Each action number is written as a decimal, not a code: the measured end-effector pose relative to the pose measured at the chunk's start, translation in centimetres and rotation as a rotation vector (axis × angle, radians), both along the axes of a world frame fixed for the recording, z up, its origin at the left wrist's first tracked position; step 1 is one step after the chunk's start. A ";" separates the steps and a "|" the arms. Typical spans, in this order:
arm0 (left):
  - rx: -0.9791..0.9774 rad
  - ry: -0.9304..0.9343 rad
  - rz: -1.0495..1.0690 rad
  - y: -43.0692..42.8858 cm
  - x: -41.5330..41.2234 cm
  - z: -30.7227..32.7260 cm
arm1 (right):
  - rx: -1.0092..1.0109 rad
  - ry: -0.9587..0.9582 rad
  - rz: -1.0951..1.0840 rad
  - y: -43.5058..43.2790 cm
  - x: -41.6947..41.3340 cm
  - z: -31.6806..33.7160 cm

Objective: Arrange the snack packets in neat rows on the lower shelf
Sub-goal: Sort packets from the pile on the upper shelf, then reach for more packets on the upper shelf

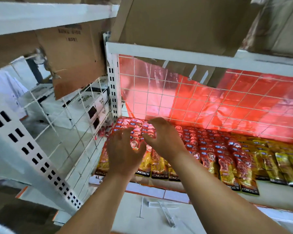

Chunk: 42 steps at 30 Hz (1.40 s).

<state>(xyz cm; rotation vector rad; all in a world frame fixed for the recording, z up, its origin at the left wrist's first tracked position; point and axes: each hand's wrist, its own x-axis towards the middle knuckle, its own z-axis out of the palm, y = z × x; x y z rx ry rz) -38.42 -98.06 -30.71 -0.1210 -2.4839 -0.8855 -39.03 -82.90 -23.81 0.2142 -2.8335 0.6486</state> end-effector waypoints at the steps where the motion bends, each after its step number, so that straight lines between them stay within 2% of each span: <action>1: -0.016 0.023 -0.022 0.9 -0.2 0.6 | -0.009 0.016 -0.004 1.0 0.5 0.4; 11: -0.048 0.094 -0.243 14.5 3.4 9.3 | -0.007 0.137 -0.170 15.5 9.3 6.2; 24: -0.100 0.345 -0.532 40.4 18.2 21.4 | -0.008 0.493 -0.438 40.3 27.5 18.5; 31: -0.070 0.412 -0.722 50.8 25.1 26.8 | 0.012 0.635 -0.536 49.1 36.3 24.5; 38: -0.040 0.384 -0.893 58.9 26.8 29.2 | 0.052 0.540 -0.637 56.2 38.8 24.3; 42: -0.039 0.277 -0.985 63.0 25.7 29.6 | 0.078 0.433 -0.686 60.2 38.4 23.9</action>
